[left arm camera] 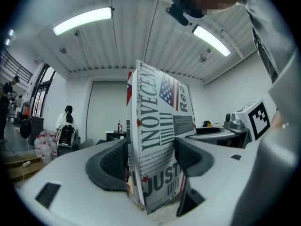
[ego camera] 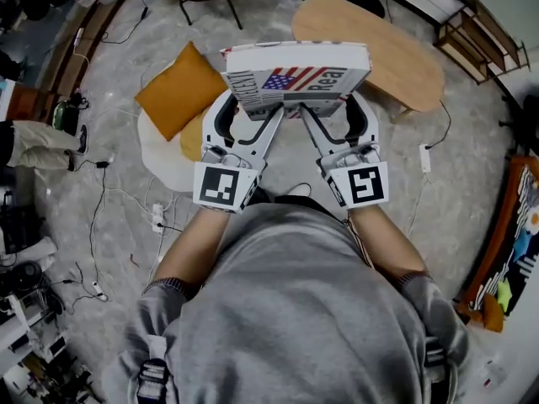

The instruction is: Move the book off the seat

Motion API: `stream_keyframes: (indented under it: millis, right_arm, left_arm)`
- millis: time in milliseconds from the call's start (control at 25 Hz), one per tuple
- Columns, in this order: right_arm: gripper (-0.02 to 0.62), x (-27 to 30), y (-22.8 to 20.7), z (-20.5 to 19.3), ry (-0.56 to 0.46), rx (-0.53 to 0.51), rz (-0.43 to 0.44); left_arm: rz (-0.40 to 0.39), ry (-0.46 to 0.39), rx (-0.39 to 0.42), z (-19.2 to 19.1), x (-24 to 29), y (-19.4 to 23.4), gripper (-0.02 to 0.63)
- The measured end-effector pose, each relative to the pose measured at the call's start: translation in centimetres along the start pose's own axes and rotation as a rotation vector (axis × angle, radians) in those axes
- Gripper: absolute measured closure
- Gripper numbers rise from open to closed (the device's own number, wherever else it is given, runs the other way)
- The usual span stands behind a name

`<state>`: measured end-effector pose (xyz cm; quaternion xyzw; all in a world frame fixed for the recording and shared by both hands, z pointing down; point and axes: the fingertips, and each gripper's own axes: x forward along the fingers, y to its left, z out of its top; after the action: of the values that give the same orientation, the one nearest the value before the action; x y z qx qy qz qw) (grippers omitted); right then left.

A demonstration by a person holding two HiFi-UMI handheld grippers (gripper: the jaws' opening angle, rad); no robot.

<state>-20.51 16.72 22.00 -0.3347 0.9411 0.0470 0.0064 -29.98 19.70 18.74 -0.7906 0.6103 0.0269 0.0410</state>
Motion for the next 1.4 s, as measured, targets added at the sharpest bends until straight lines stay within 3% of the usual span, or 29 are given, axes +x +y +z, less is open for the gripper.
stream_keyframes:
  millis: [520,840,1040,1400]
  right_arm:
    - [0.279,-8.6,-12.6,-2.5,0.032,0.017,-0.283]
    - [0.278,-7.9,-19.7,-10.1,0.084,0.003,-0.412]
    - [0.278,-5.6,-25.0,-12.3,0.109,-0.016,-0.479]
    - [0.278,-1.3,-33.8,-13.2,0.12,0.027,-0.576]
  left_arm:
    - [-0.283,0.044,-0.013,-2.6,10.6,-12.0,0.281]
    - [-0.411,0.042,-0.069,-10.7,18.5,-14.2,0.281]
    - [-0.471,0.035,-0.103,-13.2,25.0,-14.2,0.281]
    - [-0.569,0.036,-0.123,-14.0,35.8,-13.9,0.281]
